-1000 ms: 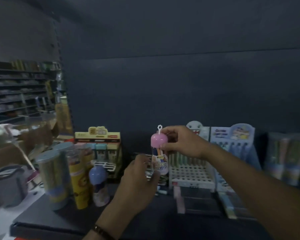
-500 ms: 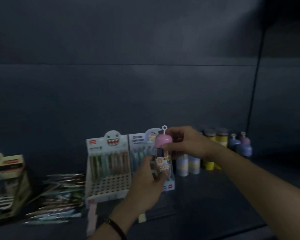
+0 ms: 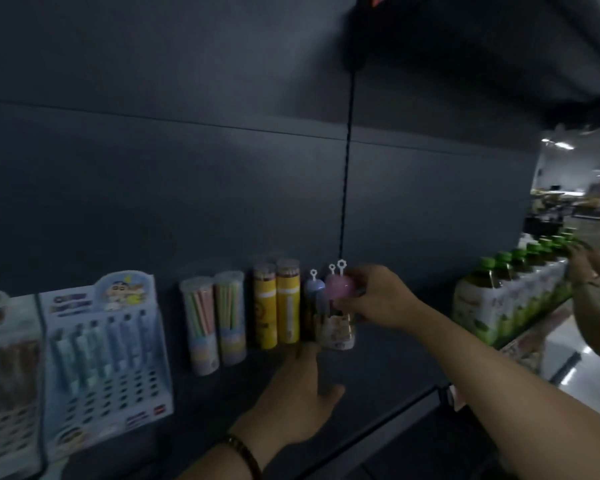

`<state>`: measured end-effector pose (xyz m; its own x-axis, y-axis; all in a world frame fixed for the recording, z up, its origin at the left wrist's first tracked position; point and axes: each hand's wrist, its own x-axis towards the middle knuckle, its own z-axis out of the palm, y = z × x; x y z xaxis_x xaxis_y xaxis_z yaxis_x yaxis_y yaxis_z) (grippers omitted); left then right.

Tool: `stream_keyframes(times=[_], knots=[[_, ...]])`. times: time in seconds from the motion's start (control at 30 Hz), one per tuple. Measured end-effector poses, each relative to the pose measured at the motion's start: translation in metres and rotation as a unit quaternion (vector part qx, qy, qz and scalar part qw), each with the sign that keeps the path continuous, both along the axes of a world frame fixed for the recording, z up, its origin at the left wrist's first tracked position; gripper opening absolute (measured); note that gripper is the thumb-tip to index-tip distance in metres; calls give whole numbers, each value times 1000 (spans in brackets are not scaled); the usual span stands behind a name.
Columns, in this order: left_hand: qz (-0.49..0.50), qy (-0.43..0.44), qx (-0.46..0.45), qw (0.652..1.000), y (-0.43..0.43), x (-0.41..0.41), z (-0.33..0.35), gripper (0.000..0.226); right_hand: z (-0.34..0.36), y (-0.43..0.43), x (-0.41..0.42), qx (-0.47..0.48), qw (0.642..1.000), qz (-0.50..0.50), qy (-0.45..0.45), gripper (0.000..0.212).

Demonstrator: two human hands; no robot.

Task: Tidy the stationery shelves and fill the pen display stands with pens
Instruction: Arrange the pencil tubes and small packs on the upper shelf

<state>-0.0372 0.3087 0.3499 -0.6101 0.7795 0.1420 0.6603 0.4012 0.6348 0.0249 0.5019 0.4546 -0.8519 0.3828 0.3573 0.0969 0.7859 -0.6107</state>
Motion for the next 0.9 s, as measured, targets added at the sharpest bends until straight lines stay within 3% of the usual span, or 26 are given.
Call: stream_keyframes(times=[0.1,0.27,0.37,0.57,0.9], knots=[[-16,64,-97,993,29,3,-12,74,-9,38,-1,18,998,-52,-34,19],[6,93,-207,974,73,-8,-37,88,-40,79,-23,-3,994,-99,-56,28],[42,160,-206,964,89,-15,-50,94,-60,93,-40,-17,993,-99,-66,34],[73,184,-202,959,99,-22,-52,107,-73,105,-65,-33,996,-75,-38,68],[89,196,-167,962,102,-24,-59,108,-83,106,-85,-42,994,-90,-44,49]])
